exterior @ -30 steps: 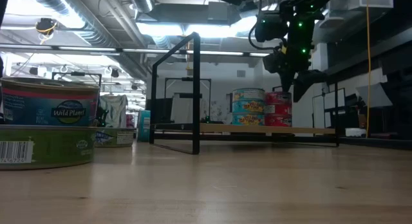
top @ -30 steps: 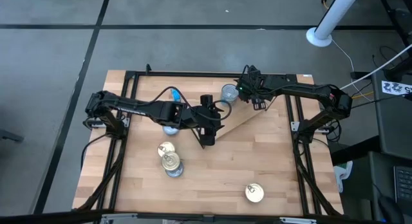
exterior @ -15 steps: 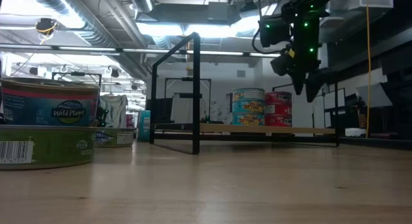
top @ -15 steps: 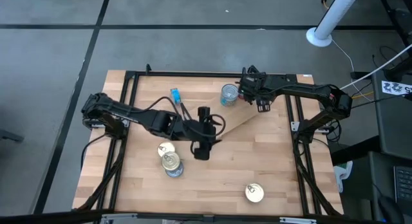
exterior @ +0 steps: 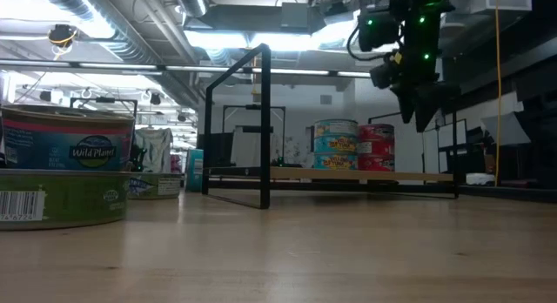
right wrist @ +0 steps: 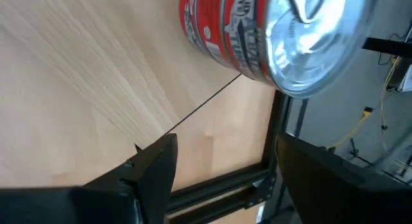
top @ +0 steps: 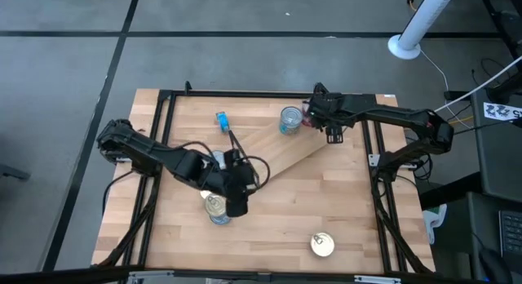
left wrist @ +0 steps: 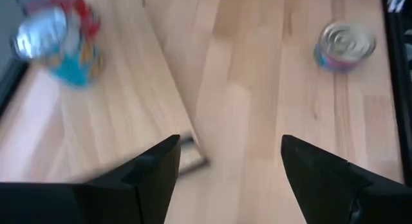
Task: Stack canned seafood by type on shelf
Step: Put the middle blue tuna can on the shelf
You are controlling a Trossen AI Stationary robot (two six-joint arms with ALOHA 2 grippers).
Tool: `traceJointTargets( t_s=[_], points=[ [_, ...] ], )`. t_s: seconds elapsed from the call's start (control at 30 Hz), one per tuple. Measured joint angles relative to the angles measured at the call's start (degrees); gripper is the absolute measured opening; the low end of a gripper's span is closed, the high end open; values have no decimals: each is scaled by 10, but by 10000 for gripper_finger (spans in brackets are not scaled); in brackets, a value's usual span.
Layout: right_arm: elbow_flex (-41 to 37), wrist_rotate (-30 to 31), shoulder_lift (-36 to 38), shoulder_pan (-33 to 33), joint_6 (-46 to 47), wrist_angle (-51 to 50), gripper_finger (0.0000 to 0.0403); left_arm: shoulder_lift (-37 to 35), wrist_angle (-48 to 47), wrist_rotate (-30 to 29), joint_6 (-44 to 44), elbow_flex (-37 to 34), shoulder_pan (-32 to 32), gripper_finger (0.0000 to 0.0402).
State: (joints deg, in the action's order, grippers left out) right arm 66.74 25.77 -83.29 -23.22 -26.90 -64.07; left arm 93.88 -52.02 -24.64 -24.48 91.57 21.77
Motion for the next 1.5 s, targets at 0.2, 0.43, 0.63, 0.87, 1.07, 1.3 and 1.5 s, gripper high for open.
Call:
traceJointTargets(
  t_s=[0.2,0.43,0.63,0.87,1.07,1.3,1.5],
  points=[
    [0,-50,43,0,35,0,262,-2,-85,13,-109,0,31,265],
    [0,-116,107,30,67,-1,262,1,-63,13,-94,0,61,265],
    [0,-119,154,114,124,8,262,12,-62,14,-92,0,85,265],
    [0,-140,165,244,192,81,262,12,-126,48,-328,-6,97,265],
    [0,-165,155,337,196,199,262,12,-152,90,-485,-39,121,265],
    [0,-164,117,398,188,283,262,12,-155,93,-554,-84,156,265],
    [0,-164,71,407,191,291,262,12,-164,93,-663,-126,174,265]
  ],
)
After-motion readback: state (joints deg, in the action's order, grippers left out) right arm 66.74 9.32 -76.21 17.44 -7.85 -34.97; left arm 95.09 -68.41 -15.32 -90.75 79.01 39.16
